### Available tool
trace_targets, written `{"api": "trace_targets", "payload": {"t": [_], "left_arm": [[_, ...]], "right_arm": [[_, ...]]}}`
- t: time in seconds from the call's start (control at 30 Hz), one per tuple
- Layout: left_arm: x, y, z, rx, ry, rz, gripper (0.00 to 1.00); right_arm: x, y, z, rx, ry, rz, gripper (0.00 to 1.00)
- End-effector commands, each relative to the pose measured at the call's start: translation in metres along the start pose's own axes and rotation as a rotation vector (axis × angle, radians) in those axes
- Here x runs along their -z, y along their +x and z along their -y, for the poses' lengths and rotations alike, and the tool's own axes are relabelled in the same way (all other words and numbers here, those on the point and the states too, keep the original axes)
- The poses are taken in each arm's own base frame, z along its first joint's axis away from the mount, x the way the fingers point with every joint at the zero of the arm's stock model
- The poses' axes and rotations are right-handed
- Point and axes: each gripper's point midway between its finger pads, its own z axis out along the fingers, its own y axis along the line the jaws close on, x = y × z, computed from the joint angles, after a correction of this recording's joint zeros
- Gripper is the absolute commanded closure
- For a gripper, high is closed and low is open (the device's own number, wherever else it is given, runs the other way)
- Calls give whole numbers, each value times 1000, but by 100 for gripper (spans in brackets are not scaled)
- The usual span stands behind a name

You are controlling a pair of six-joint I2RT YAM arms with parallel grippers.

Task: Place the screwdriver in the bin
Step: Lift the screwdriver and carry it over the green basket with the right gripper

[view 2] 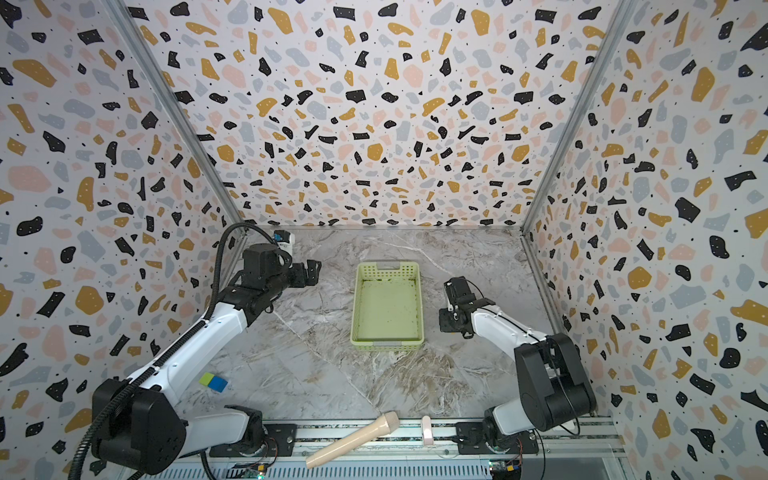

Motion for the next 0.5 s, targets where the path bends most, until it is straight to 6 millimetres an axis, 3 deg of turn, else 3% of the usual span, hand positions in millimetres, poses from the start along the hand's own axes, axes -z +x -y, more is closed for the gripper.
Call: {"api": "trace_targets", "payload": {"t": [0.0,0.13,0.23,0.37,0.47], "left_arm": [[3,-6,1,-14,-5,22,0],[3,-7,1,-13,-6,24,0],[3,-6,1,-12,-6,22,0],[2,-5,-1,-14,-14,22,0],[2,-4,-3,-18,-25,19,0]], "right_arm": [[43,-30,-4,24,7,97,81],[74,-51,-24,60,-17,143,81],[86,-63,-58,107,-65,164,81],[81,-67,-116,197,-131,151,81],[67,-65,-151,250,-155,130,81]]}}
